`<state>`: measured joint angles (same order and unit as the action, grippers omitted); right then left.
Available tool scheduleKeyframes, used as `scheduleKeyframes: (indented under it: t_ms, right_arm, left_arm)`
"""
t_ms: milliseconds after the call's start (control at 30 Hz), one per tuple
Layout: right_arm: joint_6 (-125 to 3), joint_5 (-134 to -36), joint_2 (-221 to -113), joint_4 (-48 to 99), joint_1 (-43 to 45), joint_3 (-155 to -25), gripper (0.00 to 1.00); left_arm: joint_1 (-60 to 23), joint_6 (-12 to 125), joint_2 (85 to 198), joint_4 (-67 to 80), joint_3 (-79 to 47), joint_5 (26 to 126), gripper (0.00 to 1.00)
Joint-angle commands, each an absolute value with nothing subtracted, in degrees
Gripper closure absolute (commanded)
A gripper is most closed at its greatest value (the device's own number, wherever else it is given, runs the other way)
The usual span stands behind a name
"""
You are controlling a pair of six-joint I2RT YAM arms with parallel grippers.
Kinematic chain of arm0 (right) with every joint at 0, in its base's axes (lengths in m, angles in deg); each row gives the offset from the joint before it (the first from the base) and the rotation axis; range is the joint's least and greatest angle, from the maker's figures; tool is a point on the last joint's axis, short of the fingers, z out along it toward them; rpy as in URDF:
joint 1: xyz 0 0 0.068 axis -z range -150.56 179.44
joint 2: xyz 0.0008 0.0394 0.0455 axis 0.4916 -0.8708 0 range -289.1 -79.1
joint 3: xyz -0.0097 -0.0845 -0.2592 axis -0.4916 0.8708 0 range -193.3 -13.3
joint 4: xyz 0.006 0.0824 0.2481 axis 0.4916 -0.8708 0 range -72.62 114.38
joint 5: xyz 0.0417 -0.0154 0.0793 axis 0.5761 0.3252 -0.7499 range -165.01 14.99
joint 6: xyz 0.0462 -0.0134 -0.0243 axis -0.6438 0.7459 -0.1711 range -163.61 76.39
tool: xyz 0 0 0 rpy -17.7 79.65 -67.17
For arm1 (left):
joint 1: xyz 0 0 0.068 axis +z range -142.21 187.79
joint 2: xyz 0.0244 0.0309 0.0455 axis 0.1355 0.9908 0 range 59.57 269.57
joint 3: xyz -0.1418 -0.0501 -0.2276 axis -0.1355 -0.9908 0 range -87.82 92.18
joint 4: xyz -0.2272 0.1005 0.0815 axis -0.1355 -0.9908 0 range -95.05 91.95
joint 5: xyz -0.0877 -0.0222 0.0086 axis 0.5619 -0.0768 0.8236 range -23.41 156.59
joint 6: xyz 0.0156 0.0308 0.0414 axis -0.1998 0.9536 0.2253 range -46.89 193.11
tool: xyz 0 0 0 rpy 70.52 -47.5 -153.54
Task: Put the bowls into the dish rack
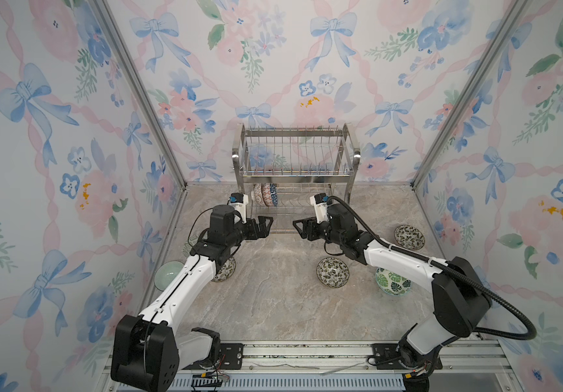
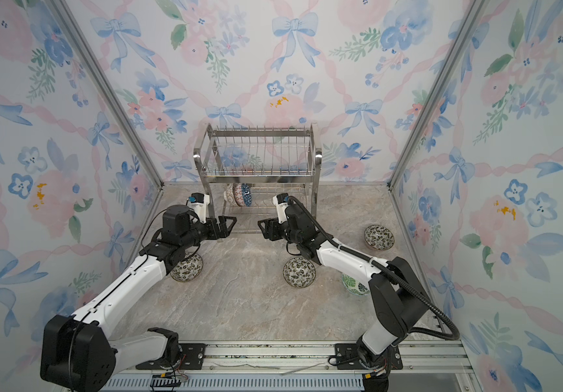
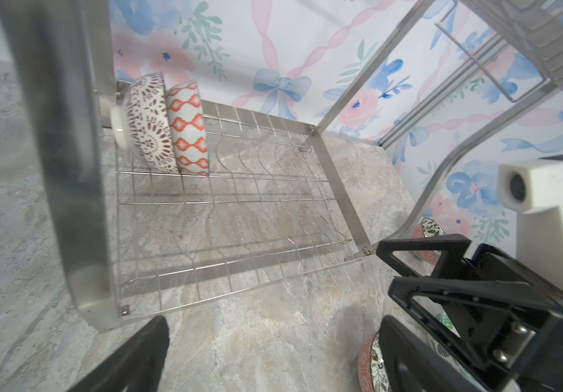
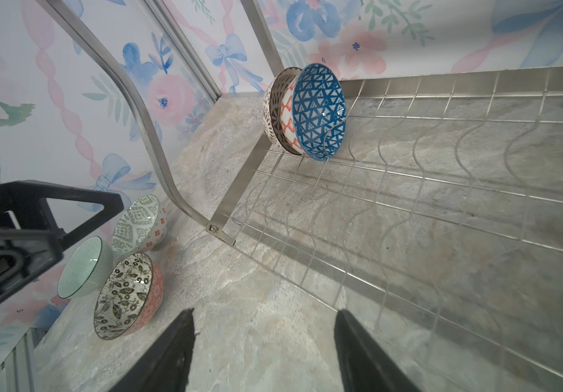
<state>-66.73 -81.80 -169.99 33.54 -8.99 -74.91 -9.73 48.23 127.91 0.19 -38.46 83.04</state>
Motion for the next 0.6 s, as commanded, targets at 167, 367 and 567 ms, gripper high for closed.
scheduleKeyframes:
  t_ms: [167,367,567]
  right_arm:
    - [-61.7,-76.1,-161.6,21.7,-9.0,-73.1,0.26]
    - [-60.1,-74.8,-158.0,18.2,-8.8,-71.5,0.14]
    - [-59.1,-73.9,-155.7,14.3,-9.2,-71.3,0.03]
  left_arm:
    - [-20.1,51.3,126.3,-5.2,-37.4,75.6,0.02]
    - [-22.2,50.8,123.5,-9.0,-37.4,74.1,0.02]
    - [-22.2,47.1,122.3,-19.6,-35.3,67.4,0.02]
